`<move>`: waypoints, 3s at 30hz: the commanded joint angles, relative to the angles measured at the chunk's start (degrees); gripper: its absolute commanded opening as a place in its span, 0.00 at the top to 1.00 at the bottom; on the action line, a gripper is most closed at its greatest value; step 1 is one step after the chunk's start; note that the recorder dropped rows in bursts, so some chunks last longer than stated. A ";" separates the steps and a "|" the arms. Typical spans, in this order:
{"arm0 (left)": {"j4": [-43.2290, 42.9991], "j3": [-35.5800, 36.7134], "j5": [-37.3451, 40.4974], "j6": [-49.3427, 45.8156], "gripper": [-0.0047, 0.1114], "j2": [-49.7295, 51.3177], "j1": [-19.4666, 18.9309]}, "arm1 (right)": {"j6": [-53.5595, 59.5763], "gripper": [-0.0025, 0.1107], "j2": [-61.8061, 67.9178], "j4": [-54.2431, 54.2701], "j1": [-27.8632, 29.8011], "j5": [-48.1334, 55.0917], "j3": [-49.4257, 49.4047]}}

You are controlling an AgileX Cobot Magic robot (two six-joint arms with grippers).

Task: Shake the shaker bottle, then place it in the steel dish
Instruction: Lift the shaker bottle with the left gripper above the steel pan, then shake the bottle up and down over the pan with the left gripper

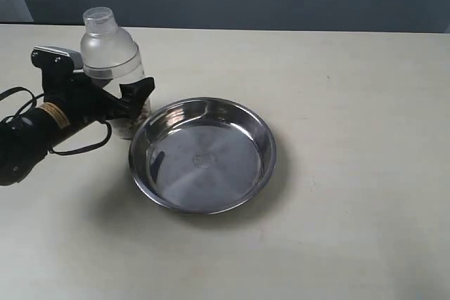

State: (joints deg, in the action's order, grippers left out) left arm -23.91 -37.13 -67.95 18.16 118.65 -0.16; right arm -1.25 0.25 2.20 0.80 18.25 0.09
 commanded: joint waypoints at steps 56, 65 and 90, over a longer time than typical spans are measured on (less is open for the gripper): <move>-5.26 2.62 39.37 17.17 0.96 -37.62 28.79 | 0.10 0.99 -0.25 0.05 -0.21 -0.67 -0.09; -6.87 2.83 44.93 15.76 0.96 -39.81 29.37 | 0.10 0.99 -0.25 0.05 -0.21 -0.67 -0.09; -1.29 5.52 43.82 18.99 0.96 -42.19 33.35 | 0.10 0.99 -0.25 0.05 -0.21 -0.67 -0.09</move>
State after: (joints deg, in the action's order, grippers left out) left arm -29.13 -39.48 -26.25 36.76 69.03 32.88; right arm -1.25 0.25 2.20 0.80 18.25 0.09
